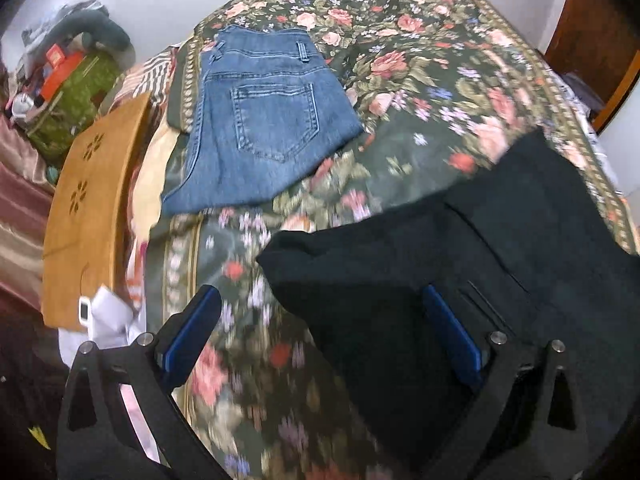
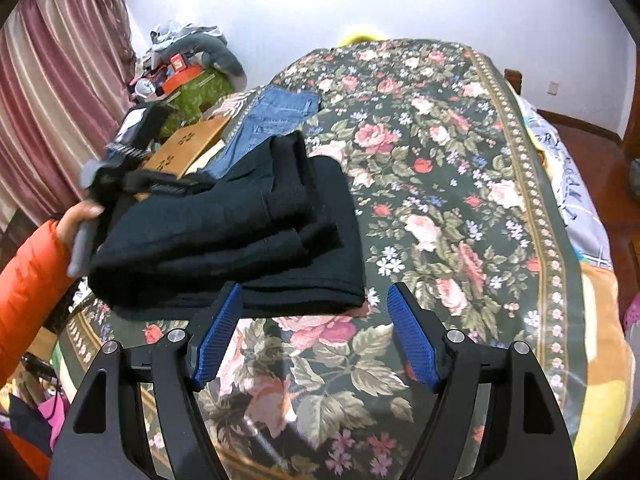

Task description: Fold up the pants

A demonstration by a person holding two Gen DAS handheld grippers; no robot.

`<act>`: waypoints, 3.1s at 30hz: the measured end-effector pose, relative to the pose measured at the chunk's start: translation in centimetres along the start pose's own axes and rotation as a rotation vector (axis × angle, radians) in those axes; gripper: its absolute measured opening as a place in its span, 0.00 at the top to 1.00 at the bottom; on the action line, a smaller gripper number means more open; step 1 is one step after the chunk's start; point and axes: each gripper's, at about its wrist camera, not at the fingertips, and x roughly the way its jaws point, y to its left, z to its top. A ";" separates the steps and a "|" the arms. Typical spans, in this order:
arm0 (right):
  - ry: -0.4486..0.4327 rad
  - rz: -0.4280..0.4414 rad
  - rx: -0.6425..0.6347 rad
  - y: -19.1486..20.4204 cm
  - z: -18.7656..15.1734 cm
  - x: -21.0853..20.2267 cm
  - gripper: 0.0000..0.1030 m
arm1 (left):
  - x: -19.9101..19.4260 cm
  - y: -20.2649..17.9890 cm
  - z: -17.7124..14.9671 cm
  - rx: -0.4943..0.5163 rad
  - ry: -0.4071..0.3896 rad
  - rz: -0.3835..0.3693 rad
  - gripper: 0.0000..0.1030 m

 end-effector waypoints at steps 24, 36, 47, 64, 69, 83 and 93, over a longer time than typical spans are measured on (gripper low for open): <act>-0.025 0.106 -0.006 4.9 -2.4 -3.1 0.30 | -10.1 -6.0 -9.7 0.045 -0.100 -0.133 0.02; 0.057 0.136 0.040 3.2 -4.1 -0.5 0.29 | -6.4 1.3 -6.9 -0.019 -0.088 0.119 0.02; 0.083 0.080 -0.028 1.6 -2.1 1.4 0.29 | -5.0 1.7 -11.0 -0.089 0.015 -0.052 0.01; -0.045 0.011 -0.006 -0.6 3.5 -0.3 0.28 | -10.3 0.3 -7.1 0.012 -0.230 0.007 0.02; -0.035 0.022 -0.046 -0.2 5.5 2.0 0.29 | -8.5 -1.2 -3.0 0.034 -0.168 -0.165 0.03; 0.075 0.064 -0.132 0.3 5.6 8.2 0.78 | -4.7 -3.7 0.1 0.054 -0.085 -0.346 0.71; 0.002 -0.042 -0.112 -0.2 5.0 7.7 0.86 | -2.3 -7.4 1.5 0.194 -0.087 -0.152 0.67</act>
